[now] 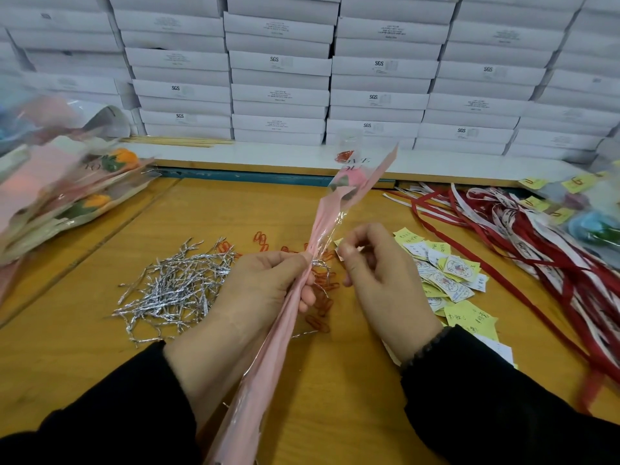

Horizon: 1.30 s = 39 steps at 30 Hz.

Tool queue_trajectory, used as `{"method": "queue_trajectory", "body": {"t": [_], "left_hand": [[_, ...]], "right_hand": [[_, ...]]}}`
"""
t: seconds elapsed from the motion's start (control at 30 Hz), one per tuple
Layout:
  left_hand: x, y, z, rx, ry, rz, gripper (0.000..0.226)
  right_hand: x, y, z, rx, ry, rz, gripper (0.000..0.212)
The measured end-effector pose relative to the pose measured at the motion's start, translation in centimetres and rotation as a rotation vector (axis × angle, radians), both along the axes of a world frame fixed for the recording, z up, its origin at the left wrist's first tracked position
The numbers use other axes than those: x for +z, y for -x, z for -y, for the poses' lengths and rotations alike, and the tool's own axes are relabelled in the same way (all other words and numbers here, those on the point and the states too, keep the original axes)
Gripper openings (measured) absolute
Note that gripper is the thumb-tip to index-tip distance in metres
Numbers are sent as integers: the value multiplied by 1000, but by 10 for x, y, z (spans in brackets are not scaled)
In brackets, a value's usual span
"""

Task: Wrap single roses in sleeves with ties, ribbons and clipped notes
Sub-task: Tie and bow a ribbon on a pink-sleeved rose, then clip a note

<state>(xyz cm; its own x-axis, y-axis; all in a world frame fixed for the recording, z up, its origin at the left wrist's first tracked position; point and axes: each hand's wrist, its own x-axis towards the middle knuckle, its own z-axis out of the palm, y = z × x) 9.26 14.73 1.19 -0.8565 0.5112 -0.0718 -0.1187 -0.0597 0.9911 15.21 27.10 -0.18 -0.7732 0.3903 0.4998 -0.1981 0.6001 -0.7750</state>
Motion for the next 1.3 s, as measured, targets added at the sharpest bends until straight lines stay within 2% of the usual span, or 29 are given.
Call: {"method": "queue_trajectory", "body": {"t": [0.1,0.27,0.4,0.67,0.77,0.83,0.9,1.0,1.13,1.3], "left_hand": [[-1,2,-1,16,-10,8,30],[-2,4,-1,23,-25,20,30],[-1,5,1,26,-46,53,29],[-1,1,-1,-5,-35,69,30],[-1,1,-1,-12,-51,79,29],[-3,0,-1,-22,-63,79,28],[-4,-1,-2,-31,-74,74,26],[-6,-3,-3,-41,-113,63,22],[-8,-2,-5,-31,-154,22,20],[-8,-2,-6,-21,-164,-6,12]], "right_hand": [[0,-4,1,59,-354,-10,6],[5,-9,2,48,-547,-23,19],[6,-9,5,10,-709,-31,19],[6,-8,3,-64,-846,-79,10],[4,-9,2,-71,-839,-95,19],[3,-8,1,-46,-757,-91,19],[1,-6,1,-6,-570,-53,13],[0,-3,2,33,-228,31,8],[6,0,8,157,404,167,18],[12,1,8,325,898,244,27]]}}
